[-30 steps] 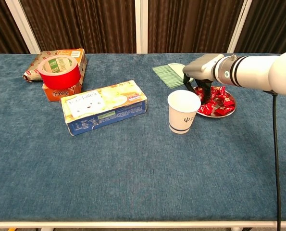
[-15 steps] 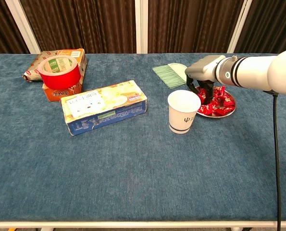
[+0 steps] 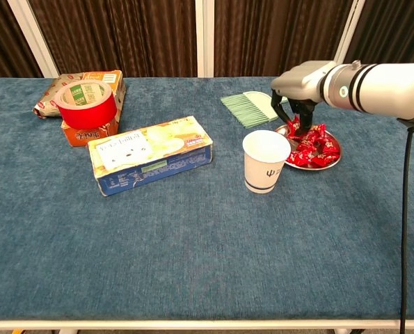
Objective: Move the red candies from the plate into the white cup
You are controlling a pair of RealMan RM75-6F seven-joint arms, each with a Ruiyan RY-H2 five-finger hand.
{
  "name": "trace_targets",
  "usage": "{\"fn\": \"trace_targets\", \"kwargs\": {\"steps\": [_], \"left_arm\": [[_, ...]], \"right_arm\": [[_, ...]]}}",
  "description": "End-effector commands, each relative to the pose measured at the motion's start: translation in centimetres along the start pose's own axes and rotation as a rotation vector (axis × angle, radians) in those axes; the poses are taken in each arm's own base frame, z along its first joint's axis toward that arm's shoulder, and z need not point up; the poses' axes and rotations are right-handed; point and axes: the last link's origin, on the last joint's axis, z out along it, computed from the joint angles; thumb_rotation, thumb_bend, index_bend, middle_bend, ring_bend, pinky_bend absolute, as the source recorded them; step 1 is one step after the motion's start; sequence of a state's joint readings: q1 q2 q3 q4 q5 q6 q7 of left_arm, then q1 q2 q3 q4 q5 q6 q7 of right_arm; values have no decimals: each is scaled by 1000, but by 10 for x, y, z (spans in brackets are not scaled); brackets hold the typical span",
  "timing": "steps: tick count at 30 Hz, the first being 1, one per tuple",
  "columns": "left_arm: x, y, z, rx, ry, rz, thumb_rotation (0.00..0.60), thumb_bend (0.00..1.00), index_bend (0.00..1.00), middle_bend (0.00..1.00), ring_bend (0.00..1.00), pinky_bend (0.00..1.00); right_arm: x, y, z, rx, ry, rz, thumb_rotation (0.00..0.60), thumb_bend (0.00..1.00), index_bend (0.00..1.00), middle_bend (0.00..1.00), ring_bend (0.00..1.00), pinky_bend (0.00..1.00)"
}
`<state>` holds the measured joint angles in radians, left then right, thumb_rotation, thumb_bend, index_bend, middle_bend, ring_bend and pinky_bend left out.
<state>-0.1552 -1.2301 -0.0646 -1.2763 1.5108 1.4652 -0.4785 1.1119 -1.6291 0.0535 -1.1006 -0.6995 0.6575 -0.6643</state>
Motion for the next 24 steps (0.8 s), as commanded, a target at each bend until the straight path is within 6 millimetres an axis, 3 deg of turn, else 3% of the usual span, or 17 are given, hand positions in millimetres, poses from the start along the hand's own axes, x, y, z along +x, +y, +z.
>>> {"fn": "trace_targets", "kwargs": {"steps": [1,9,15,24], "left_arm": [[0,0,0,0,1,0,245,96,166,155,99,203],[0,0,-2,4,1,-3,241,95,166,155,99,203],[1,2,-3,-5,4,-3,242,96,166,155,99,203],[3,3,-6,-3,10,-3,242,96,166,155,99,203]], "right_arm": [[14,3,-12,3,50,4,600,281,659,1000,1000,1000],[37,-18,-59,99,153,3,600,280,658,1000,1000,1000],[42,-38,-86,178,182,3,600,282,658,1000,1000,1000],[33,-52,-86,223,145,12,600,238,633,1000,1000,1000]]}}
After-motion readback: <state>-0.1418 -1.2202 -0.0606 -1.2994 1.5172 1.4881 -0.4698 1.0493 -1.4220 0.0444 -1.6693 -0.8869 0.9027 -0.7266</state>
